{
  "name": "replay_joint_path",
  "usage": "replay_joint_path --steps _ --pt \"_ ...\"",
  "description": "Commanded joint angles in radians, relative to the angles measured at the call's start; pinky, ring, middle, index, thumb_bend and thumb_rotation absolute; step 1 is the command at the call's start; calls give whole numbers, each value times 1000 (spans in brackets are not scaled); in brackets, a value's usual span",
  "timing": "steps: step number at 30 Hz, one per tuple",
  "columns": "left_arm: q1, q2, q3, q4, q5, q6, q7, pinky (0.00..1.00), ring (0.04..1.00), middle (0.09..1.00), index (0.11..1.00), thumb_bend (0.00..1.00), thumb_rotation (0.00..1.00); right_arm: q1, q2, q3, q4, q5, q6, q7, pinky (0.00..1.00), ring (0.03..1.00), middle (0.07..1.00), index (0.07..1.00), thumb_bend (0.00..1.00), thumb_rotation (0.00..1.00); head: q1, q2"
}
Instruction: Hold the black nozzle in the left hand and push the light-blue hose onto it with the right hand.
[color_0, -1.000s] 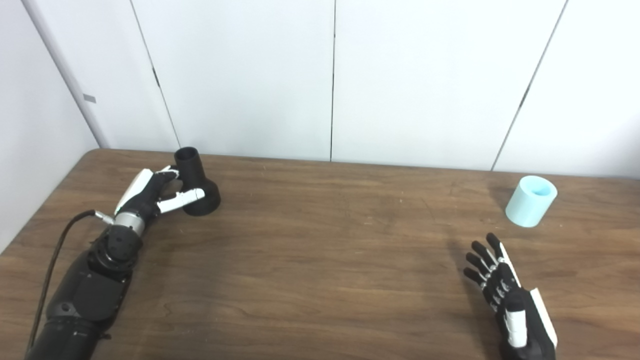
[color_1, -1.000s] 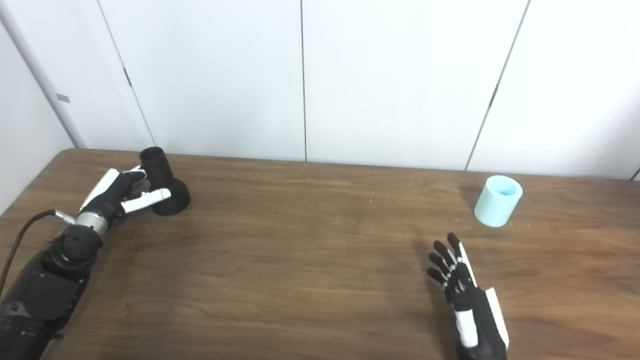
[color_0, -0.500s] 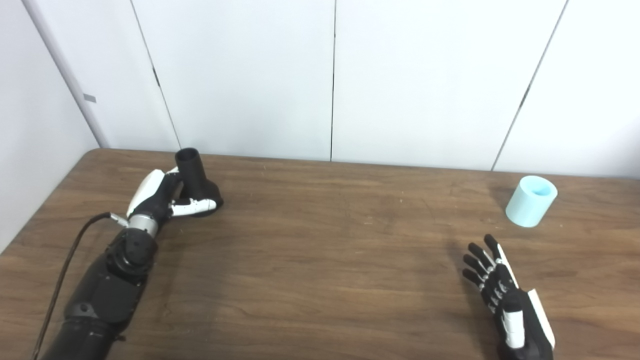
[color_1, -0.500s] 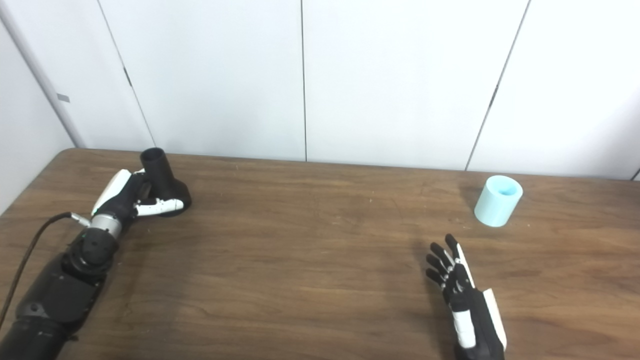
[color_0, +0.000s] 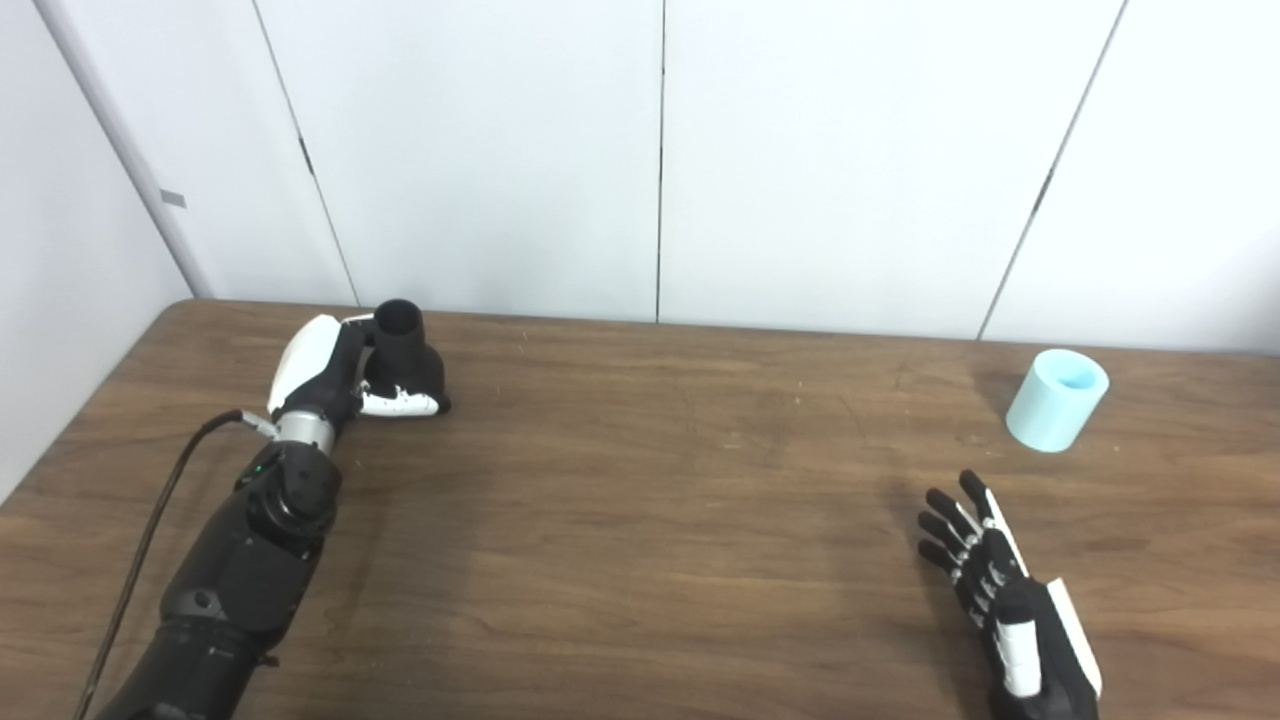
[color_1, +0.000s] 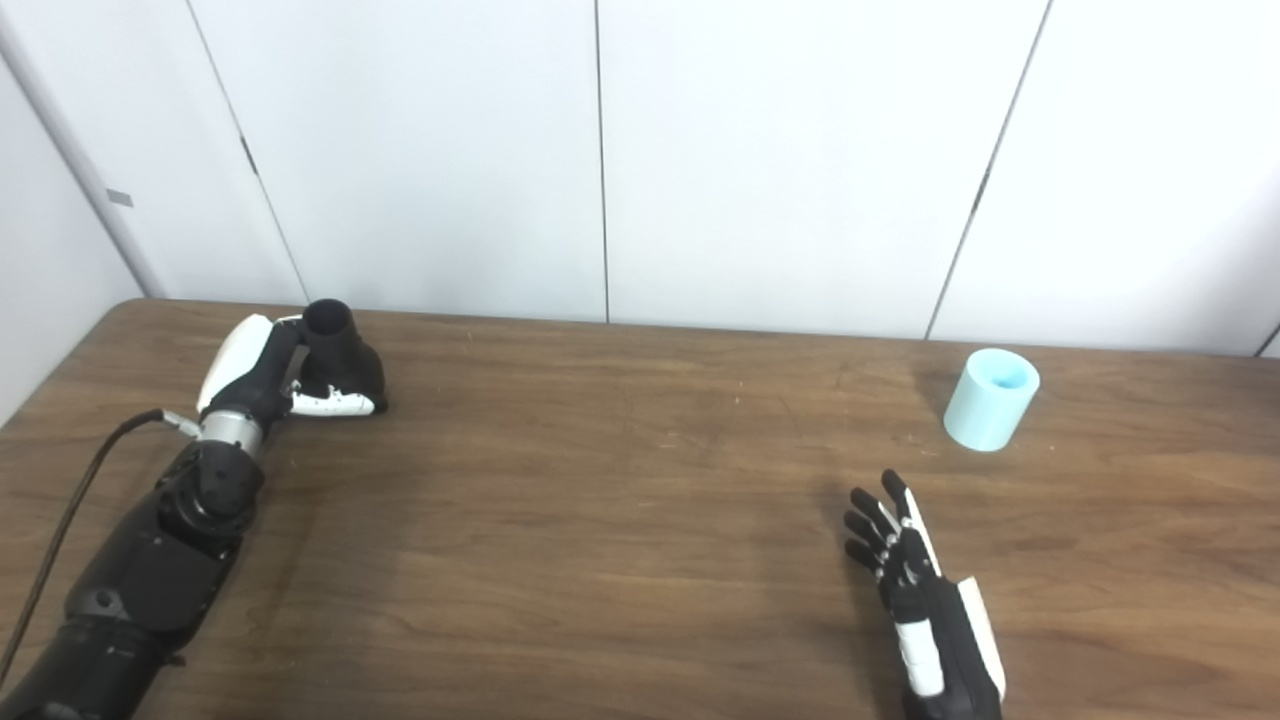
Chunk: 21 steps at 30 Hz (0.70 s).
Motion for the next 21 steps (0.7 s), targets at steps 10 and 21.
replay_joint_path --steps 10,21 --pt "85 -65 -35 -80 -38 2 -52 1000 845 791 488 511 70 -5 5 1 -28 15 1 -4 856 903 903 1000 716 1000 -3 3" --pt "129 -111 -101 -134 -298 1 -397 828 860 796 486 510 78 -7 10 0 -32 31 18 -5 841 884 887 1000 721 1000 -21 13"
